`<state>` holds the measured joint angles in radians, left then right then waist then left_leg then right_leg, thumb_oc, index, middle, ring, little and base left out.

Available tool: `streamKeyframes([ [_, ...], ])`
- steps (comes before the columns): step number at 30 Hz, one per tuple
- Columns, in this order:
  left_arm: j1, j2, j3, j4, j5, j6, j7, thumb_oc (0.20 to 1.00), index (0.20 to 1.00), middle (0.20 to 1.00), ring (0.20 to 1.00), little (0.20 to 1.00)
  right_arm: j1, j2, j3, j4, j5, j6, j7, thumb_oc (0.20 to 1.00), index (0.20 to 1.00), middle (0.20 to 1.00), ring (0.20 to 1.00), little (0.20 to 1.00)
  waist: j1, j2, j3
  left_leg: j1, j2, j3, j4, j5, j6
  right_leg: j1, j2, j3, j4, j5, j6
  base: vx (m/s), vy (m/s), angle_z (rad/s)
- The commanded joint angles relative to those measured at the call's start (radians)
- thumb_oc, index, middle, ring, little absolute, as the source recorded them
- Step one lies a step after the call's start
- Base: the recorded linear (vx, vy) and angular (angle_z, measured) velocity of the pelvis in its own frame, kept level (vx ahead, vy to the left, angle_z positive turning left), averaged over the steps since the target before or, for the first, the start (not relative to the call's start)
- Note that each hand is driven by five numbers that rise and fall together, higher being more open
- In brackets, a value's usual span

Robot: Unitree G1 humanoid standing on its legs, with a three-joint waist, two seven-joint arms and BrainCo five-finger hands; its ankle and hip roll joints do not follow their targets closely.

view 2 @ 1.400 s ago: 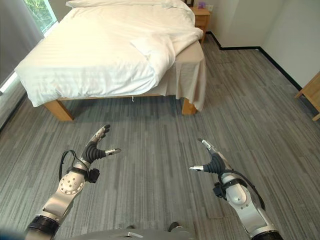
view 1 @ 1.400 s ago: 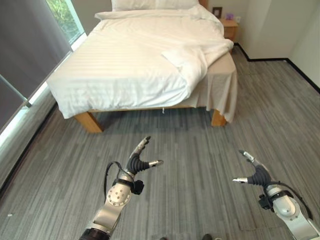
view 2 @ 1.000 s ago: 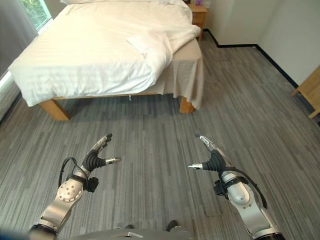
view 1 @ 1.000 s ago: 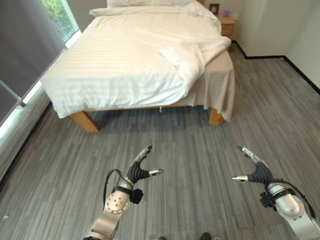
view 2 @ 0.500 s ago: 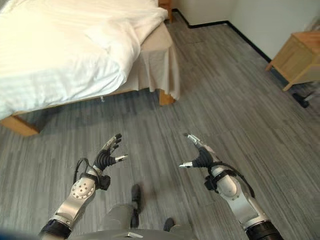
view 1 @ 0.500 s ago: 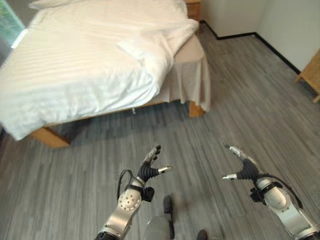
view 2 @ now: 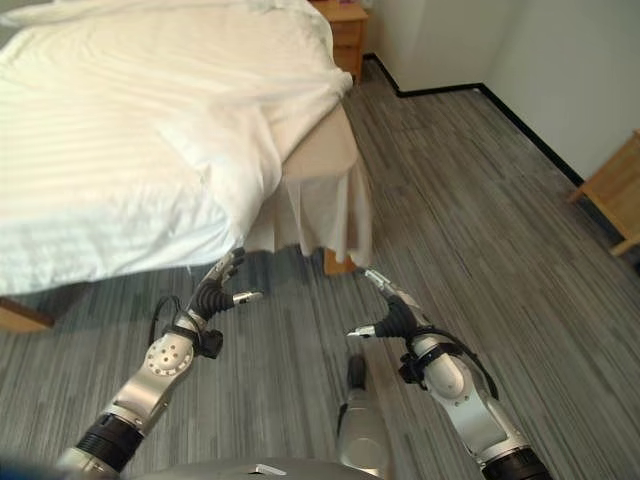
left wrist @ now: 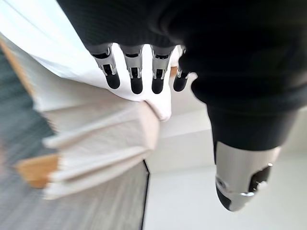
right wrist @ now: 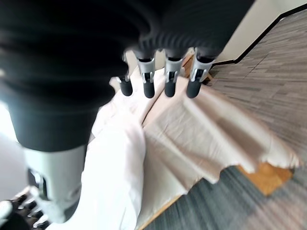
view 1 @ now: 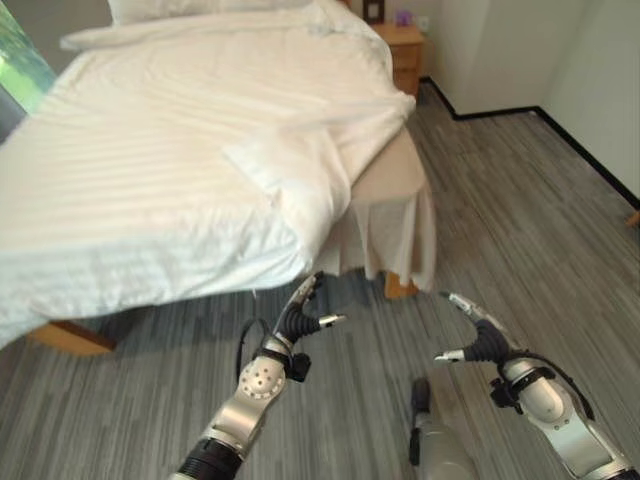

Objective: Making the bed.

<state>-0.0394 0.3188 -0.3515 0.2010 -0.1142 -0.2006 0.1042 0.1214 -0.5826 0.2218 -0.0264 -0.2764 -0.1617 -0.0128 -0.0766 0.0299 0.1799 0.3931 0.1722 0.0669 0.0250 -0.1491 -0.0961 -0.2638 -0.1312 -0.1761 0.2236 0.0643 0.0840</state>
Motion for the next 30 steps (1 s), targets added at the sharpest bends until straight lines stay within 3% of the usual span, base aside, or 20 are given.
streamKeyframes([
  [1,0.003,0.035,0.030,-0.051,-0.047,-0.056,-0.004,1.000,1.000,1.000,1.000,1.000,-0.003,-0.016,-0.001,-0.054,0.011,-0.044,-0.016,1.000,1.000,1.000,1.000,1.000,0.016,-0.059,0.004,-0.148,-0.045,-0.002,0.228,0.099,-0.042,0.233,-0.050,-0.023,-0.220,0.016,0.072,0.33,-0.396,0.13],
  [3,0.006,0.037,0.030,-0.057,-0.067,-0.057,-0.012,1.000,1.000,1.000,1.000,1.000,-0.015,-0.031,0.002,-0.059,0.030,-0.054,-0.023,1.000,1.000,1.000,1.000,1.000,0.034,-0.082,0.018,-0.237,-0.010,0.001,0.454,0.234,-0.067,0.300,-0.044,-0.046,-0.266,-0.009,0.034,0.32,-0.416,-0.04],
  [4,0.010,0.039,0.032,-0.061,-0.068,-0.059,-0.012,1.000,1.000,1.000,1.000,1.000,-0.022,-0.039,0.005,-0.062,0.036,-0.057,-0.029,1.000,1.000,1.000,1.000,1.000,0.049,-0.105,0.034,-0.295,-0.017,0.007,0.580,0.248,-0.065,0.330,-0.051,-0.053,-0.282,-0.016,0.016,0.21,-0.390,0.08],
  [5,0.010,0.043,0.034,-0.064,-0.065,-0.058,-0.007,1.000,1.000,1.000,1.000,1.000,-0.031,-0.043,0.007,-0.060,0.039,-0.057,-0.033,1.000,1.000,1.000,1.000,1.000,0.061,-0.123,0.050,-0.359,-0.003,0.037,0.677,0.220,-0.056,0.355,-0.051,-0.058,-0.292,-0.026,0.007,0.24,-0.353,0.12],
  [7,0.009,0.039,0.045,-0.069,-0.073,-0.060,-0.002,1.000,1.000,1.000,1.000,1.000,-0.041,-0.055,0.011,-0.049,0.027,-0.050,-0.038,1.000,1.000,1.000,1.000,1.000,0.084,-0.134,0.062,-0.440,0.034,0.110,0.681,0.205,-0.053,0.392,-0.052,-0.065,-0.307,-0.049,0.011,0.27,-0.187,-0.19],
  [9,0.011,0.040,0.052,-0.077,-0.074,-0.061,0.000,1.000,1.000,1.000,1.000,1.000,-0.047,-0.058,0.013,-0.044,0.020,-0.048,-0.042,1.000,1.000,1.000,1.000,1.000,0.097,-0.130,0.064,-0.476,0.066,0.153,0.633,0.197,-0.052,0.404,-0.046,-0.065,-0.310,-0.065,0.015,0.28,-0.007,-0.18],
  [10,0.035,0.042,0.075,-0.116,-0.073,-0.074,0.012,1.000,1.000,1.000,1.000,1.000,-0.039,-0.051,0.000,-0.043,0.012,-0.046,-0.050,1.000,1.000,1.000,1.000,1.000,0.123,-0.103,0.049,-0.537,0.052,0.271,0.346,0.182,-0.022,0.443,-0.008,-0.072,-0.311,-0.106,0.031,0.32,0.047,-0.10],
  [13,0.044,0.042,0.081,-0.123,-0.075,-0.070,0.013,1.000,1.000,1.000,1.000,1.000,-0.037,-0.050,-0.004,-0.039,0.006,-0.044,-0.055,1.000,1.000,1.000,1.000,1.000,0.127,-0.105,0.038,-0.525,0.033,0.348,0.239,0.202,-0.012,0.454,-0.007,-0.081,-0.311,-0.123,0.039,0.27,0.022,0.09],
  [14,0.047,0.043,0.088,-0.131,-0.080,-0.065,0.023,1.000,1.000,1.000,1.000,1.000,-0.042,-0.048,-0.015,-0.028,-0.014,-0.039,-0.074,1.000,1.000,1.000,1.000,1.000,0.115,-0.095,0.024,-0.517,0.061,0.487,0.182,0.218,-0.020,0.487,0.025,-0.111,-0.310,-0.161,0.035,0.31,-0.013,0.01],
  [16,0.058,0.051,0.098,-0.140,-0.074,-0.056,0.026,1.000,1.000,1.000,1.000,1.000,-0.051,-0.041,-0.026,-0.022,-0.033,-0.034,-0.091,1.000,1.000,1.000,1.000,1.000,0.106,-0.091,0.006,-0.441,0.071,0.604,0.107,0.217,0.002,0.508,0.041,-0.157,-0.293,-0.163,0.040,0.28,0.011,0.24],
  [18,0.075,0.054,0.104,-0.140,-0.078,-0.049,0.031,1.000,1.000,1.000,1.000,1.000,-0.049,-0.030,-0.025,-0.024,-0.042,-0.031,-0.095,1.000,1.000,1.000,1.000,1.000,0.116,-0.093,-0.002,-0.419,0.035,0.580,0.065,0.206,0.018,0.516,0.040,-0.166,-0.248,-0.169,0.047,0.20,0.073,0.37],
  [19,0.086,0.060,0.116,-0.137,-0.093,-0.042,0.032,1.000,1.000,1.000,1.000,1.000,-0.044,-0.008,-0.040,-0.009,-0.048,-0.029,-0.100,1.000,1.000,1.000,1.000,1.000,0.123,-0.100,-0.006,-0.376,-0.002,0.559,0.000,0.188,0.048,0.483,0.026,-0.207,-0.086,-0.167,0.094,0.28,0.121,-0.05],
  [21,0.101,0.072,0.128,-0.137,-0.097,-0.034,0.024,1.000,1.000,1.000,1.000,1.000,-0.037,0.009,-0.061,0.000,-0.071,-0.023,-0.108,1.000,1.000,1.000,1.000,1.000,0.119,-0.103,-0.006,-0.320,-0.019,0.584,-0.047,0.180,0.088,0.409,-0.014,-0.236,0.106,-0.093,0.170,0.16,0.111,0.40],
  [22,0.101,0.073,0.127,-0.138,-0.097,-0.033,0.023,1.000,1.000,1.000,1.000,1.000,-0.037,0.009,-0.062,0.001,-0.072,-0.023,-0.108,1.000,1.000,1.000,1.000,1.000,0.119,-0.104,-0.009,-0.310,-0.033,0.555,-0.061,0.163,0.084,0.406,-0.020,-0.219,0.121,-0.111,0.178,0.11,0.021,0.99],
  [23,0.105,0.088,0.138,-0.145,-0.091,-0.026,0.028,1.000,1.000,1.000,1.000,1.000,-0.041,0.020,-0.083,0.002,-0.093,-0.010,-0.120,1.000,1.000,1.000,1.000,1.000,0.108,-0.102,-0.003,-0.290,-0.030,0.535,-0.086,0.173,0.106,0.311,-0.033,-0.203,0.302,-0.005,0.178,0.16,-0.001,1.12],
  [24,0.106,0.092,0.147,-0.149,-0.088,-0.027,0.034,1.000,1.000,1.000,1.000,1.000,-0.044,0.022,-0.102,-0.006,-0.108,-0.004,-0.135,1.000,1.000,1.000,1.000,1.000,0.098,-0.090,0.004,-0.277,-0.020,0.511,-0.094,0.169,0.108,0.265,-0.024,-0.176,0.366,0.007,0.178,0.24,-0.035,1.45],
  [25,0.102,0.096,0.163,-0.154,-0.089,-0.025,0.041,1.000,1.000,1.000,1.000,1.000,-0.055,0.024,-0.145,-0.035,-0.154,0.017,-0.173,1.000,1.000,1.000,1.000,1.000,0.086,-0.085,0.007,-0.270,-0.033,0.451,-0.101,0.160,0.109,0.212,-0.027,-0.129,0.377,-0.007,0.178,0.19,0.003,1.22],
  [26,0.102,0.096,0.162,-0.154,-0.089,-0.025,0.041,1.000,1.000,1.000,1.000,1.000,-0.053,0.024,-0.146,-0.037,-0.156,0.018,-0.173,1.000,1.000,1.000,1.000,1.000,0.081,-0.086,0.006,-0.273,-0.034,0.445,-0.100,0.160,0.110,0.213,-0.030,-0.134,0.378,-0.009,0.178,0.23,-0.007,1.29],
  [28,0.108,0.100,0.172,-0.158,-0.100,-0.025,0.033,1.000,1.000,1.000,1.000,1.000,-0.055,0.010,-0.192,-0.083,-0.250,0.032,-0.212,1.000,1.000,1.000,1.000,1.000,0.071,-0.091,0.004,-0.277,-0.053,0.384,-0.109,0.157,0.104,0.210,-0.049,-0.089,0.264,-0.036,0.174,0.19,-0.032,1.56],
  [30,0.116,0.105,0.160,-0.155,-0.099,-0.038,0.017,1.000,1.000,1.000,1.000,1.000,-0.057,0.007,-0.230,-0.121,-0.333,0.038,-0.261,1.000,1.000,1.000,1.000,1.000,0.049,-0.111,-0.014,-0.289,-0.094,0.235,-0.112,0.134,0.097,0.222,-0.028,0.062,0.092,-0.089,0.129,0.30,-0.194,2.70],
])
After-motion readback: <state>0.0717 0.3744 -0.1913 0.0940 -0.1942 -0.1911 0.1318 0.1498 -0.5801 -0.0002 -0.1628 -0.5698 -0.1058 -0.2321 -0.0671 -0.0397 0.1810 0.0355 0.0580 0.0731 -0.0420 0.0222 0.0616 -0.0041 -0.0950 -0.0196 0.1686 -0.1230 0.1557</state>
